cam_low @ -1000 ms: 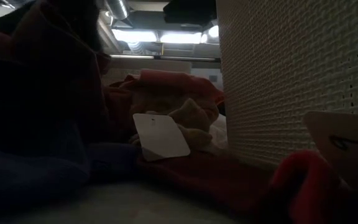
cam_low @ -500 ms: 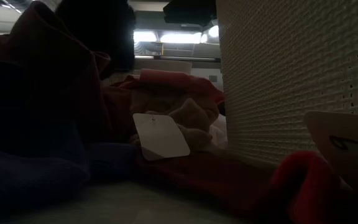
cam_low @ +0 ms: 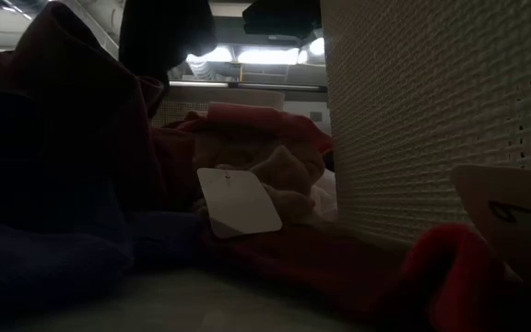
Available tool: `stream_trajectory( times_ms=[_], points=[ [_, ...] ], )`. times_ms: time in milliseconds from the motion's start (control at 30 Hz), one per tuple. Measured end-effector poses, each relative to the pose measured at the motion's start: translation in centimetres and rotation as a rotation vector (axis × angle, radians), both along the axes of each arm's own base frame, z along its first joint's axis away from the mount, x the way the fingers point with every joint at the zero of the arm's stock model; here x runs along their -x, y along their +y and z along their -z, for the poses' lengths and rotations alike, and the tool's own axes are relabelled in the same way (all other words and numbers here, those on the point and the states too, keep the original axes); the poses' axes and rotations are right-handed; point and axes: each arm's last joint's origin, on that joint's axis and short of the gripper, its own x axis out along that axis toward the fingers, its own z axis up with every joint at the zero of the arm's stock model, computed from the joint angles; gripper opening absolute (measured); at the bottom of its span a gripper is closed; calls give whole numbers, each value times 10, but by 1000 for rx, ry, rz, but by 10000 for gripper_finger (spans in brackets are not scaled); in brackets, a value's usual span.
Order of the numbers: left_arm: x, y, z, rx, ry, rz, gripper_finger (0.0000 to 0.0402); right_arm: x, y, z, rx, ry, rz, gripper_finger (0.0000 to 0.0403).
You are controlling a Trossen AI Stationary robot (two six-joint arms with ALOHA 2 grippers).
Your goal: Sort clothes
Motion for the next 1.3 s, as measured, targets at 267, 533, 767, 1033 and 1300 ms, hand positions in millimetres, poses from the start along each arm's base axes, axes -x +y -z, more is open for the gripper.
stream_trajectory(
  times_ms=[267, 533, 767, 1033, 1300],
  points=[
    [-20, 45, 0, -83, -103, -161, 0, 0, 0, 0, 10, 1, -4, 207],
    [-40, 103, 18, -63, -77, -320, 0, -2, 0, 5, 16, 18, -6, 207],
    [-54, 143, 51, 163, 57, -332, 0, -4, 0, 7, 18, 21, 8, 207],
    [-60, 170, 107, 546, 328, -346, 0, -4, 0, 8, 13, 24, 12, 207],
    [-61, 175, 150, 824, 543, -389, 0, -4, 0, 8, 13, 25, 13, 207]
  ],
)
